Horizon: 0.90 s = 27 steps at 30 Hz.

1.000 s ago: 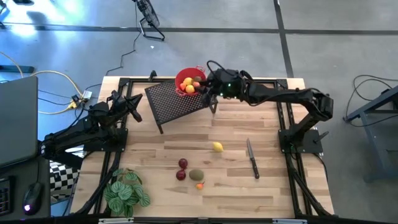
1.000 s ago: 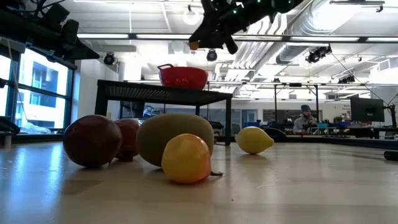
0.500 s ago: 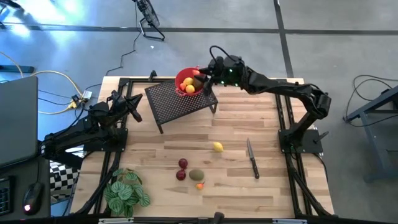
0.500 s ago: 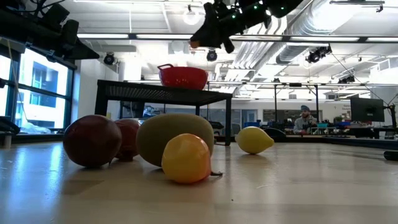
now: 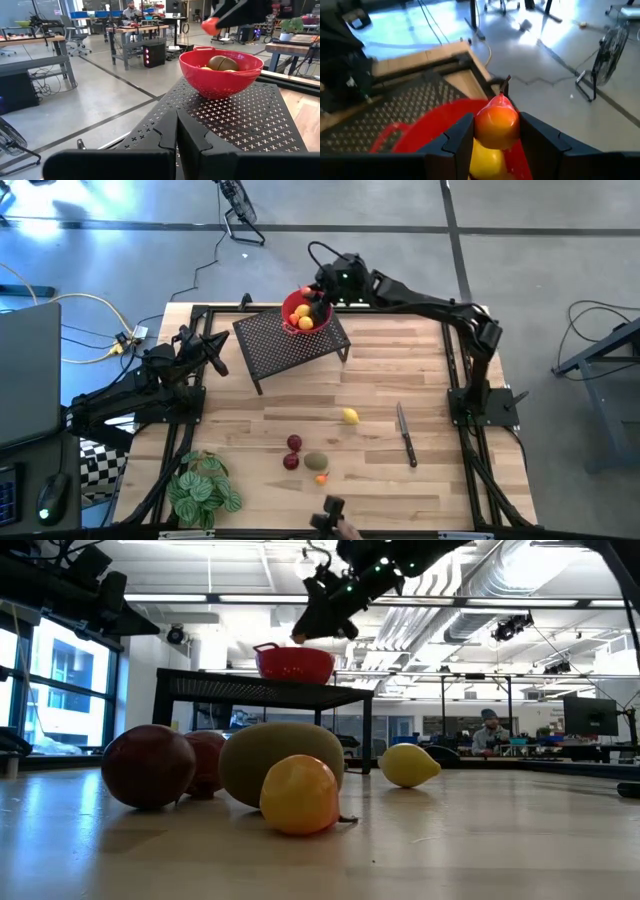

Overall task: Pick & Place Fruit
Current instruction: Put the top pear into the red strainer bowl on the shelf

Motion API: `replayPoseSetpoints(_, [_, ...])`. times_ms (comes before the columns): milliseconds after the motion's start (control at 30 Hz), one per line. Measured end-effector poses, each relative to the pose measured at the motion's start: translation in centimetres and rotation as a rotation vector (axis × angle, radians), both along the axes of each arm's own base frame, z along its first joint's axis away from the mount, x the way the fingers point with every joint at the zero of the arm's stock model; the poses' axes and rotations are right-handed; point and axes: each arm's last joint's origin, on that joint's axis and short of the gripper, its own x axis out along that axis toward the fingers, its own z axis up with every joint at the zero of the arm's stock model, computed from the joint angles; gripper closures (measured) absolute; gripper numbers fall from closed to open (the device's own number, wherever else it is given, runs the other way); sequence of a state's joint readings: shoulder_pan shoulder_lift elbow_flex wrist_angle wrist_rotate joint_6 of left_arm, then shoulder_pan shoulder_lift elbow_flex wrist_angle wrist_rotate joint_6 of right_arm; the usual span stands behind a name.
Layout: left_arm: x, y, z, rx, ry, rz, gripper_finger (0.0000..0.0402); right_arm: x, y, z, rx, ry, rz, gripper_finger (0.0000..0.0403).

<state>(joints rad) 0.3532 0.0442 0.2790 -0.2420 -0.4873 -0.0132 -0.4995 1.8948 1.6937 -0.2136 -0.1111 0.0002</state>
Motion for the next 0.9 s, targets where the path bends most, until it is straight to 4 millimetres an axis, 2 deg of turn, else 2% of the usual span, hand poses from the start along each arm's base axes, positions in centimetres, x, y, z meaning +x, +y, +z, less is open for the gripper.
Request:
replayPoseSetpoints(233, [0.0,0.0,0.0,0.0,0.0,0.0,0.0401,1.0,-0.5,-1.9,0.017,0.084,0.013,0.0261])
replayPoseSetpoints(600, [0.0,0.0,0.0,0.0,0.0,0.0,0.0401,0.8,-0.6,-2.1,-0.019,0.13,-0.026,0.0261])
replayPoseSetpoints(900, [0.0,0.0,0.0,0.0,0.001,0.0,0.0401,1.1,-0.8,-3.3,-0.036,0.188,-0.04,0.0261])
